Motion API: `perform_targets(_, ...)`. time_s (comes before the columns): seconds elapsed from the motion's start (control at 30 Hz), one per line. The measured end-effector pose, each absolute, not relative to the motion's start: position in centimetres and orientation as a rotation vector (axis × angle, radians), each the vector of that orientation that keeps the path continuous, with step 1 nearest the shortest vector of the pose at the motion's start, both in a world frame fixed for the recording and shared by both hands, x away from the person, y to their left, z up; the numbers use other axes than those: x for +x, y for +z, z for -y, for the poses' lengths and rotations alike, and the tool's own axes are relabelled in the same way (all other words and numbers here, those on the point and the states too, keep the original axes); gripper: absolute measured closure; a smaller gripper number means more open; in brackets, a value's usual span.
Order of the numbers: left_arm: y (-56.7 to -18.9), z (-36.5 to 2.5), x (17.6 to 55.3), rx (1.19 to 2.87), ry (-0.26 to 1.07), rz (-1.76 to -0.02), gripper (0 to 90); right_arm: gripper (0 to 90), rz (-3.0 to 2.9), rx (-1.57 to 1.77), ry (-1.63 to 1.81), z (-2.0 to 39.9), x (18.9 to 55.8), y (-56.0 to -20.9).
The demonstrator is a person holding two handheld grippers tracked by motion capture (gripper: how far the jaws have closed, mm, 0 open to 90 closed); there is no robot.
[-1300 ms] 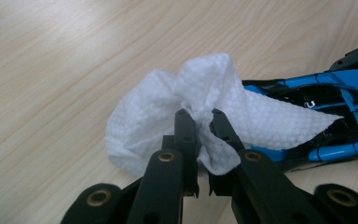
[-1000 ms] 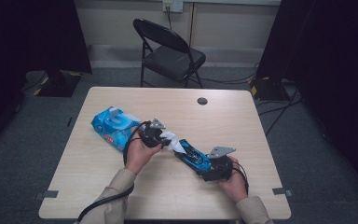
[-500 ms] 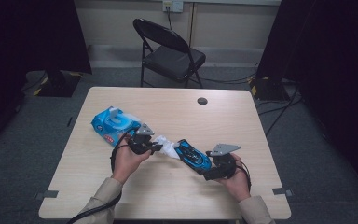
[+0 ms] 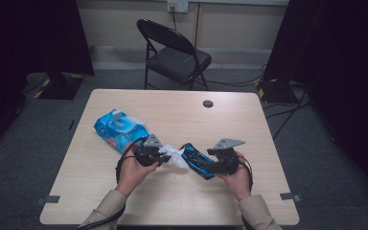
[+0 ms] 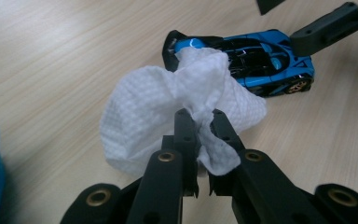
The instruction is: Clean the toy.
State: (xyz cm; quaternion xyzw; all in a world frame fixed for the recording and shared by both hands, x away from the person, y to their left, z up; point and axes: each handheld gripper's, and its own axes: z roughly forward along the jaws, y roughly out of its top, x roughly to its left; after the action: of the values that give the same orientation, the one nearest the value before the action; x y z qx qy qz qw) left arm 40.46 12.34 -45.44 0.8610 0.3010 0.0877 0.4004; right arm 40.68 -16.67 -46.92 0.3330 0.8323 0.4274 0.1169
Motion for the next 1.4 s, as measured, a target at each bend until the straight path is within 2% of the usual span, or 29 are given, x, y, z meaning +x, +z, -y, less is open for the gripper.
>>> perform_targets(0.5,-46.8,-12.1,39.1,2.213,0.168,-0.733,84.3,37.2,-2.459,0.91,1.146,14.5,41.7,-48.5)
perform_targets(0.57,-47.1,-11.8,38.9,2.214,0.147,-0.724,84.3,40.1,-2.458,0.904,1.147,14.4,41.6,-48.5)
perform_targets(1.07,-48.5,-5.5,36.4,2.224,-0.065,-0.56,85.4,41.1,-2.459,0.9,1.166,14.4,41.4,-48.7)
perform_targets(1.23,-49.5,-3.8,36.7,2.208,-0.076,-0.57,85.6,41.1,-2.448,0.904,1.18,14.6,41.3,-48.8)
perform_targets(1.4,-49.0,-3.8,36.4,2.202,-0.048,-0.551,83.3,41.1,-2.438,0.906,1.204,14.8,41.2,-49.0)
